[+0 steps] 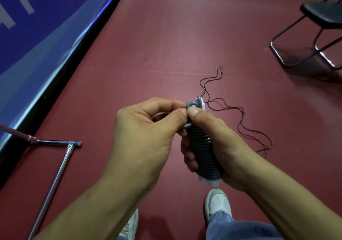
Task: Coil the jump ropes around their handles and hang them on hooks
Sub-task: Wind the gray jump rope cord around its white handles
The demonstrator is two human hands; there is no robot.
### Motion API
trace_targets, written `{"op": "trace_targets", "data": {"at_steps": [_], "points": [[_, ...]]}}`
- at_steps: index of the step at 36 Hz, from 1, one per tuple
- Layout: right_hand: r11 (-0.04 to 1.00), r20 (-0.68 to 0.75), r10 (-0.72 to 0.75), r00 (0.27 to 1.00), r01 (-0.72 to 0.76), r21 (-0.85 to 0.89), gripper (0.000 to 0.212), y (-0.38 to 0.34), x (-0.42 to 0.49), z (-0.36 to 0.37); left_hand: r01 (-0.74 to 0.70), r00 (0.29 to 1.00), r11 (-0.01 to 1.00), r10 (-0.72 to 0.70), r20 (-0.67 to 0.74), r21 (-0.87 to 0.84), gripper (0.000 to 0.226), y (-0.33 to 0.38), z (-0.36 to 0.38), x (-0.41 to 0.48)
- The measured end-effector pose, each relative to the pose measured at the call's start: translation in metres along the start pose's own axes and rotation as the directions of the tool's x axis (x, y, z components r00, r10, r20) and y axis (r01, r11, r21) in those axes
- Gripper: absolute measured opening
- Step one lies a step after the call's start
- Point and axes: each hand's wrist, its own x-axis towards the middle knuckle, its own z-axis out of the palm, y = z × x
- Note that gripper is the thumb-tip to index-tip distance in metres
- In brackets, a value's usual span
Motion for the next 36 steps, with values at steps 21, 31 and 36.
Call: {"op": "trace_targets", "data": {"at_steps": [21, 31, 36], "points": [[0.885, 0.029, 0.136, 0.990, -0.108, -0.453, 0.055, -0.010, -0.013, -0.021, -0.207, 0.880, 0.871, -0.033, 0.475, 0.446, 0.010, 0.015, -0.030, 0.028], [0.902, 0.124, 0.245, 0.962, -0.179, -0.392, 0.057, -0.010, -0.016, -0.026, -0.402, 0.809, 0.667, -0.063, 0.585, 0.627, 0.013, -0.005, -0.025, 0.021], [0.929, 0.192, 0.279, 0.941, -0.215, -0.300, 0.063, -0.005, -0.014, -0.023, -0.478, 0.834, 0.635, 0.112, 0.540, 0.607, 0.008, -0.009, -0.025, 0.018]]}}
